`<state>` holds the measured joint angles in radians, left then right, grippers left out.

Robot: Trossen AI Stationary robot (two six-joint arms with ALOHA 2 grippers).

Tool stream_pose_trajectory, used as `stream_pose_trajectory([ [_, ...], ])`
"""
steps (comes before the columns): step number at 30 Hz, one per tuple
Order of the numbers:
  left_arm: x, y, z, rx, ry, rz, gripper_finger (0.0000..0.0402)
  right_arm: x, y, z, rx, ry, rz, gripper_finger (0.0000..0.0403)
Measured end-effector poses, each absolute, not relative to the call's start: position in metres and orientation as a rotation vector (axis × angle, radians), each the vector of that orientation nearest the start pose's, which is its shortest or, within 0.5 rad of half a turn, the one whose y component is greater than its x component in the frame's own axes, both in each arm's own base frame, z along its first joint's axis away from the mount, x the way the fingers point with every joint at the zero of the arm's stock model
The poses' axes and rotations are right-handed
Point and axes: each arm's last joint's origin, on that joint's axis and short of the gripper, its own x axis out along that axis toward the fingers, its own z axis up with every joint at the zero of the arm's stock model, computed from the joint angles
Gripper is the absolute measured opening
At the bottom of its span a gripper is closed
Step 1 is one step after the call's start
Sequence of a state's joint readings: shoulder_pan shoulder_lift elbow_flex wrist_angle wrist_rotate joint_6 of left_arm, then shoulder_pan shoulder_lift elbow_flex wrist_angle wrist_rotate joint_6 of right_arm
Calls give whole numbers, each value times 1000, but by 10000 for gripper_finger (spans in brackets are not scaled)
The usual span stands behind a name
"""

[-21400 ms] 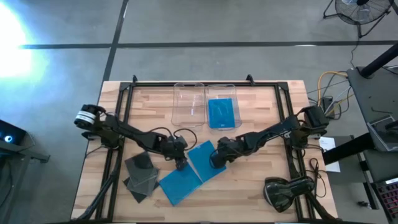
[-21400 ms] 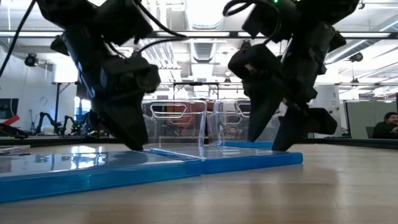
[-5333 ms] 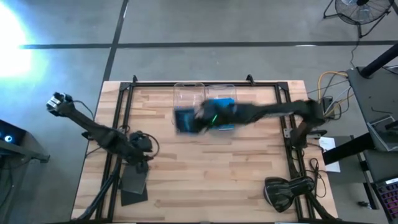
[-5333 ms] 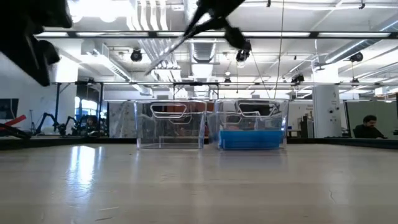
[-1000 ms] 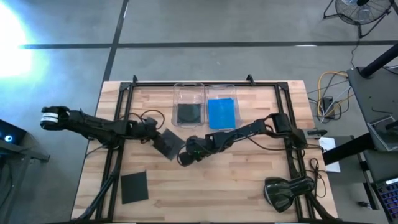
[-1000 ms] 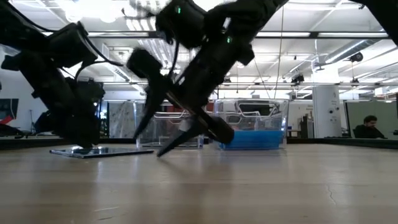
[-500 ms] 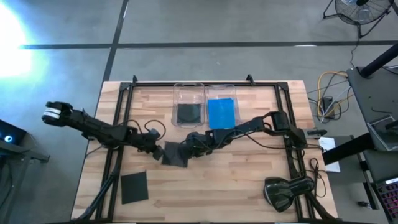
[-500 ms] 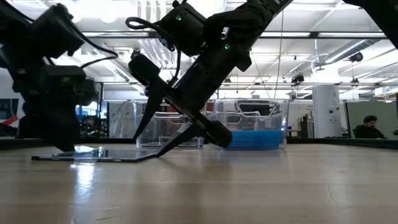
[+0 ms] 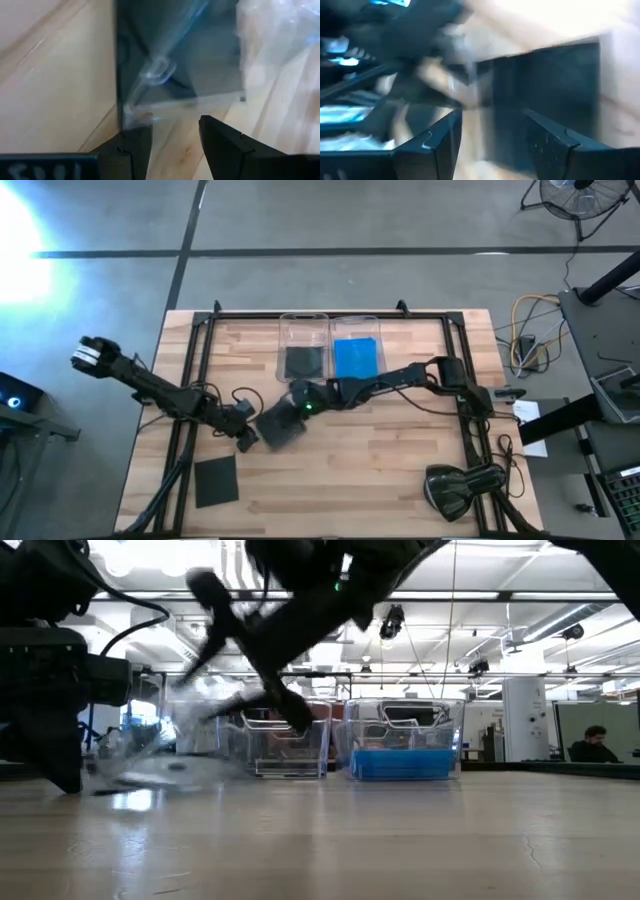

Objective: Pick & place jewel cases by type
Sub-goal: Put the top black CD case into the left transparent bin

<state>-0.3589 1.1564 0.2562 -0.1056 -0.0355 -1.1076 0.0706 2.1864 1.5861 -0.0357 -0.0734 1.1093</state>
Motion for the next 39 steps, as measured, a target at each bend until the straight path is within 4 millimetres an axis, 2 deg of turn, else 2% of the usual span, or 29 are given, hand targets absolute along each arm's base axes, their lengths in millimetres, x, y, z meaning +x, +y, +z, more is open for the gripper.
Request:
stream_pose_trajectory([
  [5,154,-57,107,-791,1024,282,147,490,48,182,1021,652,-130,194],
  [9,152,-56,105,-788,1023,293,147,486,44,177,1019,718,-195,194],
  [13,151,-56,103,-787,1023,294,147,462,40,159,941,994,-368,194],
  [16,151,-56,104,-791,1021,297,147,439,36,162,801,1152,-512,194],
  [19,153,-56,108,-806,1002,309,147,429,34,165,738,1215,-558,194],
  [21,155,-57,111,-816,984,318,147,432,37,166,735,1181,-544,194],
  [27,151,-62,110,-907,977,379,147,456,41,179,851,933,-400,194],
  [33,150,-68,111,-1086,872,505,147,457,42,167,846,940,-447,194],
  [39,151,-68,112,-1171,788,585,147,457,55,147,844,993,-450,194],
])
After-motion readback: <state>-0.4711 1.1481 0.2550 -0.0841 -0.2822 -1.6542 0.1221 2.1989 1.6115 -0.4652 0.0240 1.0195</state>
